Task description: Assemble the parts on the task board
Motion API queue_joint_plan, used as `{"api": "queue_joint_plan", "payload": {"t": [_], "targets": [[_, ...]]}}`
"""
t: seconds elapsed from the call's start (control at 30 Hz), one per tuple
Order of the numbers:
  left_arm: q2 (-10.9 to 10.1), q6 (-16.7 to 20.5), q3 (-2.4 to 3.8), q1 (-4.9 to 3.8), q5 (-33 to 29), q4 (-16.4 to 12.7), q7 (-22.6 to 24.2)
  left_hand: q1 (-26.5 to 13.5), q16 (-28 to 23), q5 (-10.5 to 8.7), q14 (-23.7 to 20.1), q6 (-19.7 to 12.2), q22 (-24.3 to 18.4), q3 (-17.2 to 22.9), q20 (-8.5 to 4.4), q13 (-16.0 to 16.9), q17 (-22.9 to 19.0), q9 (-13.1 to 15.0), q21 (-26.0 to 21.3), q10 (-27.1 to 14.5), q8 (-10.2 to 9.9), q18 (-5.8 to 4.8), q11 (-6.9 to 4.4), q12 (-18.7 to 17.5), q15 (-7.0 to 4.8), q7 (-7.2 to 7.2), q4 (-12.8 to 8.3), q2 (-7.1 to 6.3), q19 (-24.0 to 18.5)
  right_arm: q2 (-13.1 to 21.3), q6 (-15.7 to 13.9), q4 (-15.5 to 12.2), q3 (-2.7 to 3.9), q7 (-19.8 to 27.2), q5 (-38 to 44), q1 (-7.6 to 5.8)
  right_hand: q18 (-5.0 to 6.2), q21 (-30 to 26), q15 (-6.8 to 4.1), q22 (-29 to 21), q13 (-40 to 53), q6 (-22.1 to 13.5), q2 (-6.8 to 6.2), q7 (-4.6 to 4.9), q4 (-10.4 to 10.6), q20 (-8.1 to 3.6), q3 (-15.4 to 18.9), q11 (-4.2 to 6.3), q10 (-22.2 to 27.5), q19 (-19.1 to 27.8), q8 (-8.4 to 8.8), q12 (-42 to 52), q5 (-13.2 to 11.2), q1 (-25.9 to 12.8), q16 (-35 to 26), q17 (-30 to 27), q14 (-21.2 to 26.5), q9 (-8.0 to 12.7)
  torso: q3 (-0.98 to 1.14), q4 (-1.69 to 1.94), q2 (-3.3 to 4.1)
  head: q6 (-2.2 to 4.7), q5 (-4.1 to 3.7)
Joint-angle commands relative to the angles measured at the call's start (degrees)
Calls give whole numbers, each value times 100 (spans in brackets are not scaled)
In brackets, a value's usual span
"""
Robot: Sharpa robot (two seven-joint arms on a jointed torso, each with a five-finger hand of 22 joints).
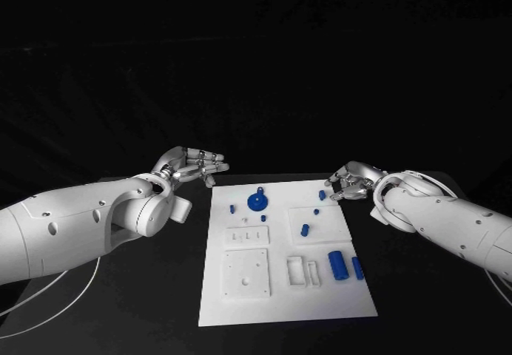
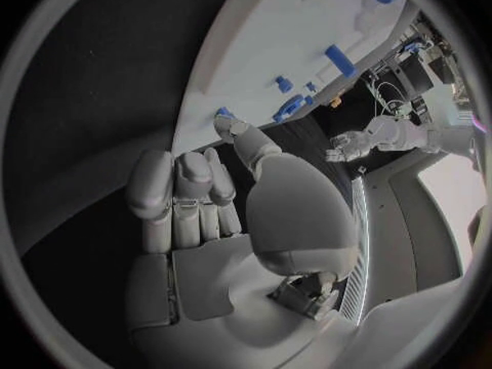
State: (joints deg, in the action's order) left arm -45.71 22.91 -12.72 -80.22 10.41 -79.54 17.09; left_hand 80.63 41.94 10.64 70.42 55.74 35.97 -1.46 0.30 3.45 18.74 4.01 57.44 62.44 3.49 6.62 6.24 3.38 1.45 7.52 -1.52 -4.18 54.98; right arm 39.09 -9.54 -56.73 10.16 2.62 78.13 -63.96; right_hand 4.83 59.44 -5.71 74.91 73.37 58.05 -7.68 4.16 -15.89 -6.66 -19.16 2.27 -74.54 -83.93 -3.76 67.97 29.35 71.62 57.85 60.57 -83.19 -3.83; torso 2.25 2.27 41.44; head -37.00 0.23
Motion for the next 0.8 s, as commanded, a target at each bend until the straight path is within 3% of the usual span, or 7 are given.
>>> {"api": "queue_joint_plan", "payload": {"t": [0.03,0.2,0.3,0.33,0.47,0.8], "targets": [[7,-82,6,-1,17,-6,82,14,33,15,-10,-44,5,5,2,8,-5,2,-29,-34,13,79,12,14,-19,10,-24,50,-18,-19,252,0,3,79,71,18,-117,-3,-35,767,9,14,-5,-39,8,-51,28,50,5,-340,19,-16,-60,-49,-30,7,6,8,-2,-11,-3,-16,6],[8,-84,6,-1,18,-5,79,14,33,15,-10,-44,5,5,2,8,-5,2,-29,-34,13,79,12,14,-19,10,-24,50,-18,-48,245,1,3,86,57,50,-117,-8,-32,765,13,11,34,-40,34,-48,185,48,5,-339,19,-18,-250,-39,-35,14,1,7,5,2,-7,-33,8],[7,-83,6,-1,18,-4,78,14,33,15,-10,-44,5,5,2,8,-5,2,-29,-34,13,79,12,14,-19,10,-24,50,-18,-85,107,50,3,107,-35,72,-114,-6,-16,764,35,26,97,-28,217,-37,597,28,-29,-347,18,21,-1103,-50,-11,35,-12,5,2,6,-13,-35,16],[6,-83,6,-1,18,-4,77,9,37,4,-13,-43,15,3,2,8,-10,2,-31,-33,13,79,12,14,-18,13,-20,55,-22,-97,62,65,3,111,-66,80,-107,-9,-6,764,44,37,156,-14,316,-25,815,22,-37,-352,17,35,-1166,50,6,53,-10,5,0,4,-14,-34,19],[10,-91,6,-1,18,0,72,5,38,-16,-12,-42,15,1,3,8,-10,2,-31,-30,14,79,11,15,-18,11,-17,56,-22,-152,-104,128,3,116,-161,111,-93,-12,5,766,50,44,176,1,478,-11,1015,0,-42,-358,17,44,-1271,151,18,69,-11,5,2,-1,-13,-36,23],[-5,-78,10,-1,18,-11,77,5,38,-16,-12,-42,15,1,3,8,-10,2,-31,-30,14,79,11,15,-18,11,-17,56,-22,-266,-181,203,2,136,-227,192,-91,-17,7,765,51,58,201,-3,527,-7,992,1,-35,-356,19,43,-1345,174,13,69,-11,6,6,3,-14,-68,24]]}}
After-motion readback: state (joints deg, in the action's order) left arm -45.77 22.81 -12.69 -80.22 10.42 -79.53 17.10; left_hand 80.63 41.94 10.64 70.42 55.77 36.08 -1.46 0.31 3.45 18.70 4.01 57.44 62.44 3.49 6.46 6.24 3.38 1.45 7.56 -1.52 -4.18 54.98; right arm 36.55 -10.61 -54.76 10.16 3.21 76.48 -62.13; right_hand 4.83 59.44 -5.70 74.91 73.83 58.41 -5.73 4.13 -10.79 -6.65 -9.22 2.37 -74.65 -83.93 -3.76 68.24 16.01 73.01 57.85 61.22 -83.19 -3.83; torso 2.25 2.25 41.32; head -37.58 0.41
